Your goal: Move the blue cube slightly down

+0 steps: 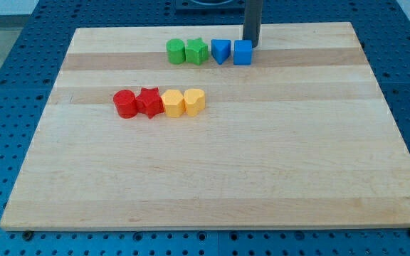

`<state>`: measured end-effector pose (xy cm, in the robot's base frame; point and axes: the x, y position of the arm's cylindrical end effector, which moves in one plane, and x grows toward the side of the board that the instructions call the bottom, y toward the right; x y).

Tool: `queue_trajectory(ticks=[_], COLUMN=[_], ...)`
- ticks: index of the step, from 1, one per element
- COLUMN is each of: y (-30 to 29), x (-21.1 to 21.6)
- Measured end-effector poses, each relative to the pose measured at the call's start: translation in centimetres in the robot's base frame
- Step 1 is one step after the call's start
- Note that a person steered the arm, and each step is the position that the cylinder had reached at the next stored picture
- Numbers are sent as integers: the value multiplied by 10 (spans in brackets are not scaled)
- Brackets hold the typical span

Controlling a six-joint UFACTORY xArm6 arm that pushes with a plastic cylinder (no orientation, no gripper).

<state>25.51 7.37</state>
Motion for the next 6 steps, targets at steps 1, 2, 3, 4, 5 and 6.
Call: queue_trajectory(ticks=[1,2,3,4,5,6], y=[-2,-4,-4,-4,-4,-4], x=[9,18,31,43,40,13])
